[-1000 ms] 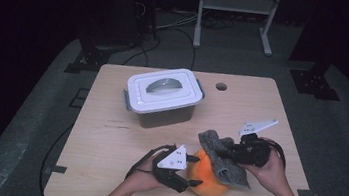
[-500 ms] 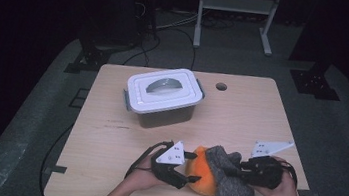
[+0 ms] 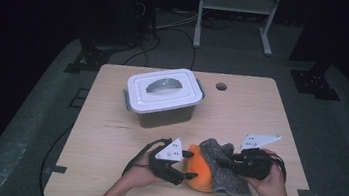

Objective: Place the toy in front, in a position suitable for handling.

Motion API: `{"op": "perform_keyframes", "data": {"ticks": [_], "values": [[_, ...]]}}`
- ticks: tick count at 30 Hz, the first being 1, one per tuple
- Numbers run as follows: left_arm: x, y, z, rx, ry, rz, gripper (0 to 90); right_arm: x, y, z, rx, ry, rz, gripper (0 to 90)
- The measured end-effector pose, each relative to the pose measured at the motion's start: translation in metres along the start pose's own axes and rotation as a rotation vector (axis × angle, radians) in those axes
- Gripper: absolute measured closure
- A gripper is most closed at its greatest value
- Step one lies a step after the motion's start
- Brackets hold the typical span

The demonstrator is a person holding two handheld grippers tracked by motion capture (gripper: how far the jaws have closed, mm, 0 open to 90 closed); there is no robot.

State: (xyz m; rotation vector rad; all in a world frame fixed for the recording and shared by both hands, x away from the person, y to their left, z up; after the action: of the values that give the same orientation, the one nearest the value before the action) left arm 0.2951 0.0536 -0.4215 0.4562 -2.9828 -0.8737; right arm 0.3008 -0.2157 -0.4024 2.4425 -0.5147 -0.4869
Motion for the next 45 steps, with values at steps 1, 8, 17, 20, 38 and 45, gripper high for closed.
{"op": "perform_keyframes", "data": {"ticks": [1, 8, 17, 20, 38, 45], "values": [[0.0, 0.0, 0.0, 0.0, 0.0, 0.0, 37.8, 0.0, 0.0, 0.0, 0.0, 0.0, 0.0, 75.0], [-0.003, -0.002, 0.001, 0.013, 0.042, -0.002, 37.6, -0.031, 0.005, -0.004, 0.065, 0.064, -0.048, 75.1], [-0.007, -0.001, 0.006, 0.015, 0.072, 0.006, 36.5, -0.031, -0.001, 0.02, 0.043, 0.042, -0.05, 75.1], [-0.008, -0.001, 0.006, 0.016, 0.069, 0.009, 36.4, -0.025, 0.005, 0.034, 0.024, 0.012, -0.036, 75.1], [-0.007, 0.009, 0.004, 0.063, 0.016, -0.025, 28.7, -0.003, -0.001, 0.013, 0.043, -0.031, -0.069, 74.6], [-0.007, 0.002, 0.009, 0.019, 0.016, -0.006, 31.1, -0.019, -0.008, 0.007, 0.03, 0.023, -0.071, 74.6]]}}
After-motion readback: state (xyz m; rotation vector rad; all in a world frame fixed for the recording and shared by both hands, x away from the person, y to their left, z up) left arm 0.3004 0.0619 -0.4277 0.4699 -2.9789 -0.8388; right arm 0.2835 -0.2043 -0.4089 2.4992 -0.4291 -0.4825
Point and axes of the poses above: each handheld gripper's, and its own axes: y roughly backward along the jaws, z roughly out of its underside, x roughly to its right, the point moved 1 cm from there along -y, roughly forward along the jaws, and after that the axes turned 4 degrees about -z, right-handed, at the moved point
